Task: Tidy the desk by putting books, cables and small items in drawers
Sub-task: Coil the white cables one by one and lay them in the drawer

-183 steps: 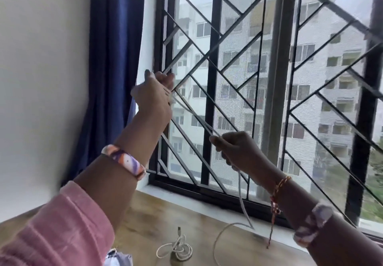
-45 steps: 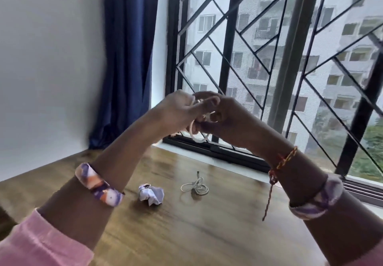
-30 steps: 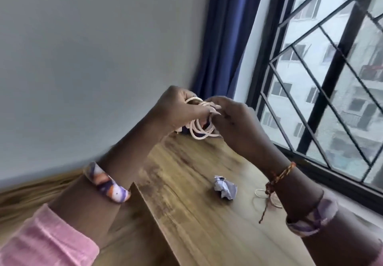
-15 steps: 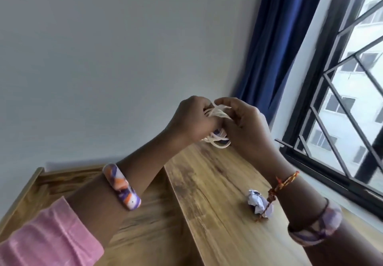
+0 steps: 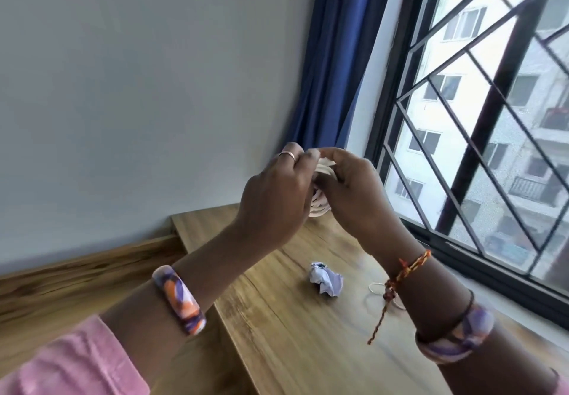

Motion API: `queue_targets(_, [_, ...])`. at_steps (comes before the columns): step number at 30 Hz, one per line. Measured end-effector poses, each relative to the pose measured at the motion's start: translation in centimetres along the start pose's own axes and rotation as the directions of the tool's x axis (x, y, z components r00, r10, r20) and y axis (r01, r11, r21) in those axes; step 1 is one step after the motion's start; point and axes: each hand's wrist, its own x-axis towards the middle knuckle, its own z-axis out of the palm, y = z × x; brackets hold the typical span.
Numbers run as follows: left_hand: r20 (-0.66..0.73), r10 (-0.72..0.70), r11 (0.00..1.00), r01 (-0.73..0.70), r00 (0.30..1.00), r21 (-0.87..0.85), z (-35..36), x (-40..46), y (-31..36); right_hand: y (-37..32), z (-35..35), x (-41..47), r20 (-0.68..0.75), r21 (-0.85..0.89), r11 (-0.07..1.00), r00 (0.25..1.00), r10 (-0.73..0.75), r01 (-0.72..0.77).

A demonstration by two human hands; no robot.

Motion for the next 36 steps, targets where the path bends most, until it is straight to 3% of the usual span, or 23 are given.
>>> queue_targets(3, [0.022,0.009,0.999,-0.01,1.0,0.05,1.4,0.3,1.4,0.9,-1.6,-0.4,0.002,-0.198,0.98,1.0,-0.02,0.02])
queue_targets(7, [0.069,0.001,0.998,0.003,0.998,-0.065,2.5,0.9,4.0,1.7,-4.0,-1.3,0.018,-0.442,0.897,0.999,-0.026,0.031])
queue_targets(12, [0.01,0.092,0.987,-0.09,0.996,-0.13,3.5,1.3,6.4,3.2,-6.7,-2.8,-0.041,-0.348,0.933,0.996,0.081,-0.09])
queue_targets(17, [0.191,0.165,0.986,-0.165,0.968,-0.015,5.1,1.7,9.2,4.5,-9.6,-4.4,-0.052,-0.366,0.896,0.967,0.25,-0.252])
queue_targets(20, [0.313,0.165,0.977,-0.112,0.935,-0.18,5.8,2.5,10.8,4.6,-12.0,-5.9,-0.201,-0.401,0.862,0.948,0.246,-0.309])
queue_targets(22, [0.377,0.196,0.936,-0.058,0.905,-0.348,5.9,3.2,11.5,4.5,-13.5,-6.7,-0.226,-0.385,0.871,0.947,0.23,-0.304])
queue_targets(25, [0.514,0.221,0.781,0.166,0.829,-0.602,6.5,3.8,12.6,4.6,-15.3,-7.8,-0.186,-0.181,0.932,0.941,0.282,-0.315])
queue_targets(28, [0.698,0.281,0.329,0.617,0.658,-0.715,6.7,3.6,13.8,4.2,-17.2,-8.8,-0.126,0.062,0.937,0.928,0.35,-0.344])
queue_targets(31, [0.78,0.295,0.005,0.816,0.552,-0.579,7.4,3.9,15.5,4.6,-19.0,-9.0,-0.14,0.038,0.95,0.94,0.311,-0.309])
queue_targets(33, [0.809,0.281,-0.095,0.854,0.516,-0.512,8.0,4.6,16.8,5.3,-20.0,-8.7,-0.163,-0.054,0.961,0.952,0.258,-0.27])
queue_targets(36, [0.83,0.261,-0.17,0.87,0.492,-0.462,9.2,6.5,18.7,6.2,-22.0,-7.7,-0.206,-0.116,0.969,0.96,0.191,-0.218])
